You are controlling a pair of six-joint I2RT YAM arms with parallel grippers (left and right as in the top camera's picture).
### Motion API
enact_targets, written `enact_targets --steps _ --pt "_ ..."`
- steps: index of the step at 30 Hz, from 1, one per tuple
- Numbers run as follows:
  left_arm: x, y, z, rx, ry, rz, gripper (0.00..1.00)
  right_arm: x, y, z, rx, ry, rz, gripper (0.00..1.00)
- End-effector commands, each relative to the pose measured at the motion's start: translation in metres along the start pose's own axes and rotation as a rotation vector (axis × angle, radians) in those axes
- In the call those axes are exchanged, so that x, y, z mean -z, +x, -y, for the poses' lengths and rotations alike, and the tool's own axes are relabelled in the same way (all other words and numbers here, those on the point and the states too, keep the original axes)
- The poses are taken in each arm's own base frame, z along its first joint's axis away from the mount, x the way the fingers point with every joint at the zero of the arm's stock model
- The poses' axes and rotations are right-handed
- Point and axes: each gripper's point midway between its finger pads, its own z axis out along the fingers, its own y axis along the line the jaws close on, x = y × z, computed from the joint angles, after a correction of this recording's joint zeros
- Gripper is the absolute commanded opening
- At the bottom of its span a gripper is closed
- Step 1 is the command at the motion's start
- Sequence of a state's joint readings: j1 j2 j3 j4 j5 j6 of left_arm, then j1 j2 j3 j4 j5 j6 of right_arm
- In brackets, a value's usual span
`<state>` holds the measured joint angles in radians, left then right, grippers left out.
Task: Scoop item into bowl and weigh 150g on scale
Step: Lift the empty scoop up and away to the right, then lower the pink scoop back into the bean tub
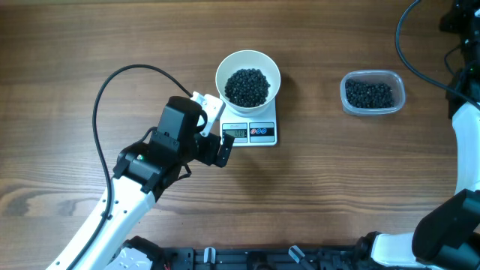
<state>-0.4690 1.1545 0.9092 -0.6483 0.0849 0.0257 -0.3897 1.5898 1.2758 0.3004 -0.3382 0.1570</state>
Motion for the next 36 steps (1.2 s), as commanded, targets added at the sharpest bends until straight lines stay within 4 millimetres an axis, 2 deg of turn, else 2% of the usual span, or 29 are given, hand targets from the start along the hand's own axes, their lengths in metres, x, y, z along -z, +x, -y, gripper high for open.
enact_targets --steps 1,23,29,34,36 --pt "0.003 -0.002 0.003 -0.02 0.015 0.012 1.0 -0.001 0.004 0.005 -0.009 0.018 -0.014 0.04" --pt "0.003 -0.002 0.003 -0.02 0.015 0.012 1.0 -0.001 0.013 0.0 -0.064 -0.012 -0.054 0.04" --pt "0.003 -0.002 0.003 -0.02 0.015 0.012 1.0 0.005 0.047 -0.025 -0.134 -0.15 -0.204 0.04" --pt "0.003 -0.002 0.003 -0.02 0.015 0.012 1.0 0.028 0.079 -0.066 -0.246 -0.38 -0.382 0.04" --pt "0.003 -0.002 0.003 -0.02 0.015 0.012 1.0 0.039 0.09 -0.074 -0.293 -0.408 -0.452 0.04"
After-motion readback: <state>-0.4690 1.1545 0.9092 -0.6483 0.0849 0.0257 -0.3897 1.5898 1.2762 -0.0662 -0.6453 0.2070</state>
